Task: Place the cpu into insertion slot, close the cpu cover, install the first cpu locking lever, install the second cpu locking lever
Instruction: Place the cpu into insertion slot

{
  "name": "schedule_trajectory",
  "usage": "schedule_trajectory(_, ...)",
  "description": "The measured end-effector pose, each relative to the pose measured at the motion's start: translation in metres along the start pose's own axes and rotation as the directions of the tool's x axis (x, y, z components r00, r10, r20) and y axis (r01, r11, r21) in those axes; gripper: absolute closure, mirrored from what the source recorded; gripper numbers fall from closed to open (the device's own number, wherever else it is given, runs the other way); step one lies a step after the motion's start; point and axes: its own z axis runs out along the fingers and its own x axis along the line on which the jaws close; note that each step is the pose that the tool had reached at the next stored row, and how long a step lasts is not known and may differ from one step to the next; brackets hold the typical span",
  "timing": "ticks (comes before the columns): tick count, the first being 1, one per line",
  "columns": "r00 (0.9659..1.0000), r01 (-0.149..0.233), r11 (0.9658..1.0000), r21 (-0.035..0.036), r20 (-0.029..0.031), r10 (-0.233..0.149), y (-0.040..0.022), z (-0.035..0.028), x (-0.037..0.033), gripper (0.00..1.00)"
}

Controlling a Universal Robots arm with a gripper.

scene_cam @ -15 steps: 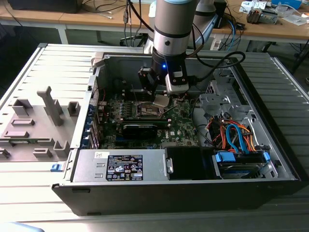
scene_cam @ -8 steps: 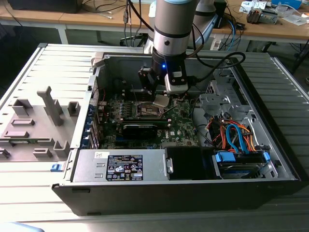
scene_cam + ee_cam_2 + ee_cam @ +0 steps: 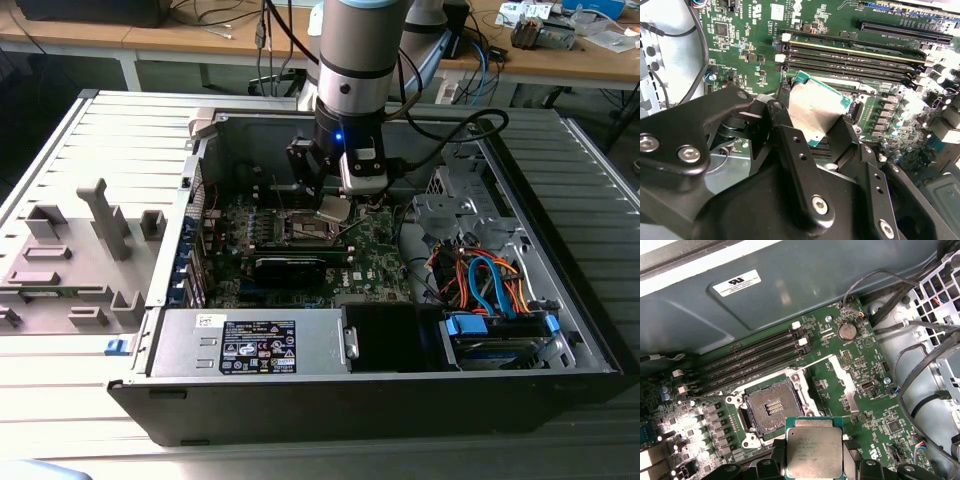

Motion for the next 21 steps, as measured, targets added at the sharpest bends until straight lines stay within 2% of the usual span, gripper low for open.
schedule_trajectory(21, 0.9994, -0.034, 0.9994, -0.0006, 0.0014, 0.034, 0.0, 0.0001, 0.0, 0.45)
